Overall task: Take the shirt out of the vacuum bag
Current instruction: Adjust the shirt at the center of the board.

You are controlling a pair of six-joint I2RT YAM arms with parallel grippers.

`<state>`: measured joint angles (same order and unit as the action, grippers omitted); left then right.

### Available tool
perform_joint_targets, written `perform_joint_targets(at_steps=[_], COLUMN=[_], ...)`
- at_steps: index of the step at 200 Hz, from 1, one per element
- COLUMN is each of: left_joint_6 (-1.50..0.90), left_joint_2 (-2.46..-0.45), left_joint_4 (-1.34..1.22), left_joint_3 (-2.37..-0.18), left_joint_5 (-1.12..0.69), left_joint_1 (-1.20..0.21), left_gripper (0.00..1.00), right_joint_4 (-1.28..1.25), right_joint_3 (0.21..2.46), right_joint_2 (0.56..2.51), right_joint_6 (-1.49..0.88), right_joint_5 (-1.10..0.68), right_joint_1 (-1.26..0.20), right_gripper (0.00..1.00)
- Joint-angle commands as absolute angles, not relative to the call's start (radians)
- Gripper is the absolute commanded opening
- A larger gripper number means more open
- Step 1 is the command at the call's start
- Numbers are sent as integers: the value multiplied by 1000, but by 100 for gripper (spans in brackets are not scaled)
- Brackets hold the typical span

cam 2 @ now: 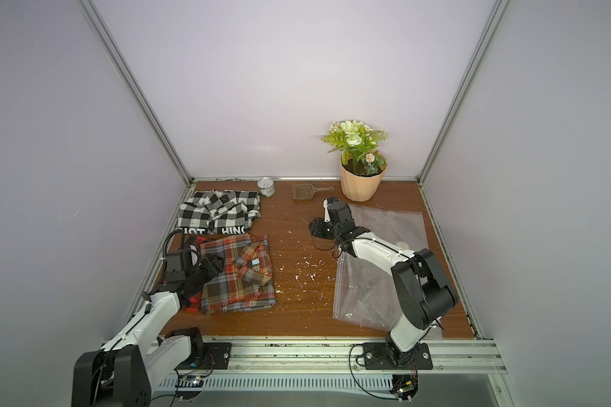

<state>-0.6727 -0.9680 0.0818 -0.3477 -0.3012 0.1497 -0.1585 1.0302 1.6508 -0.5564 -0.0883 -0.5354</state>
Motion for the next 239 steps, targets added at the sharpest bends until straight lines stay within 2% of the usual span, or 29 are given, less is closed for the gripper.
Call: perform_joint_targets(at_steps=[1, 38, 85, 126, 185, 239], left_joint_6=[-703, -718, -747, -821, -964, -914], left_joint_2=[-932, -912, -889, -907, -889, -1148], left_joint_4=[64, 62, 54, 8, -84, -237], left_joint_3=[-328, -306, -327, -317, -308, -379], left_joint_5=[-421, -452, -489, -463, -408, -371], left_joint_1=[139, 135, 101, -36, -180, -261], left_gripper=[77, 72, 42, 29, 26, 26], right_joint_4=[-164, -151, -146, -140, -82, -84], right_joint_3=[1052, 1060, 1050, 1051, 1033, 944], right_joint_2=[1628, 1637, 1635, 1635, 1601, 1524], right_joint_6=[-543, -540, -537, -537, -537, -539], right_joint_5=[-99, -101, -99, -101, -87, -91], right_joint_1=[-545, -550, -557, -558, -551, -537], right_gripper=[55, 55, 56, 56, 56, 57])
